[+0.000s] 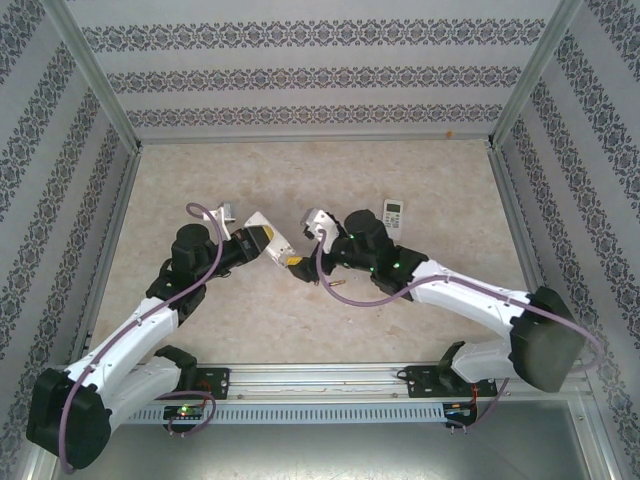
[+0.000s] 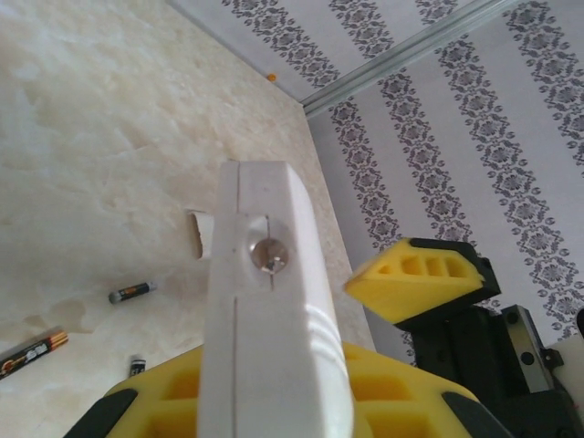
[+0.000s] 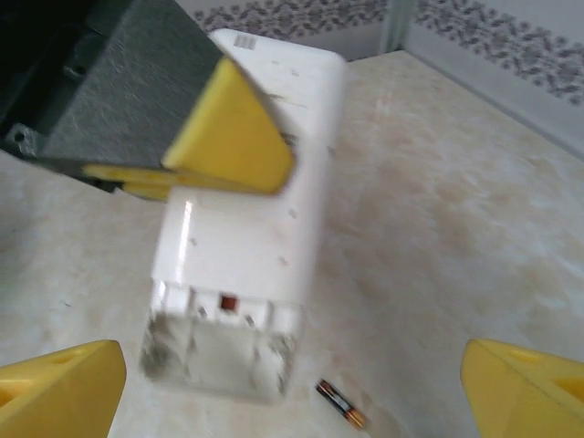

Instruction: Load the batteries into the remote control

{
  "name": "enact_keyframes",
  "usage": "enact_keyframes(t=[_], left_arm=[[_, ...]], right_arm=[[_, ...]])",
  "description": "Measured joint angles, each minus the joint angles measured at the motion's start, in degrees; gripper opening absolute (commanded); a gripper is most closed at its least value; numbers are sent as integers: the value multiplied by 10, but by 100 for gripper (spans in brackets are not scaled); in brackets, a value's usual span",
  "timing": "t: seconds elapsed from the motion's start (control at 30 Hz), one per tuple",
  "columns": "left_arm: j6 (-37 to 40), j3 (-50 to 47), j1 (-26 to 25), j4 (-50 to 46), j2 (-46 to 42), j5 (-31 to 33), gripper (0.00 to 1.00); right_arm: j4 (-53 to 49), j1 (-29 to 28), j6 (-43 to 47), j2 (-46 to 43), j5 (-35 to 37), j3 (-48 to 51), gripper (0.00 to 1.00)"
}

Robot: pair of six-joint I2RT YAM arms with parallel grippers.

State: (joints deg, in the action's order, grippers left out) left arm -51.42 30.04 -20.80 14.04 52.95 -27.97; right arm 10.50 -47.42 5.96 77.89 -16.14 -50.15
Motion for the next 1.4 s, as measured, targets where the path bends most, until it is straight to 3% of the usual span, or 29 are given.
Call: enact_keyframes(t=[0.17, 0.37, 0.47, 0.5, 0.53, 0.57, 0.6, 0.63, 0.8, 0.97, 1.17, 1.4], left_arm=[[0, 0, -9, 10, 2, 5, 0], [0, 0, -13, 14, 2, 14, 0], [0, 0, -13, 15, 1, 20, 3], [0, 0, -13, 16, 1, 21, 11], [1, 0, -13, 16, 1, 21, 33], [5, 0, -13, 16, 1, 21, 64], [9, 0, -13, 14, -1, 22, 85], [16, 0, -13, 9, -5, 28, 99], [91, 29, -14, -124, -82, 121, 100], [172, 98, -14, -255, -129, 222, 100], [213, 103, -14, -302, -112, 240, 100], [213, 83, -14, -307, -100, 239, 100]], right_arm=[[5, -12, -5, 62, -23, -51, 85], [4, -15, -24, 94, -48, -73, 55], [4, -15, -31, 94, -48, -75, 47], [4, -15, -30, 94, -47, -75, 45], [4, -15, -27, 94, -47, -75, 43], [4, -15, -23, 94, -45, -75, 42], [4, -15, -13, 93, -46, -75, 42], [0, -14, -1, 90, -45, -73, 41], [-47, 12, 93, 39, -45, -18, 42], [-173, 5, 228, -3, -41, 20, 41], [-261, -70, 286, 49, -21, 19, 41], [-281, -97, 285, 134, 35, 19, 45]])
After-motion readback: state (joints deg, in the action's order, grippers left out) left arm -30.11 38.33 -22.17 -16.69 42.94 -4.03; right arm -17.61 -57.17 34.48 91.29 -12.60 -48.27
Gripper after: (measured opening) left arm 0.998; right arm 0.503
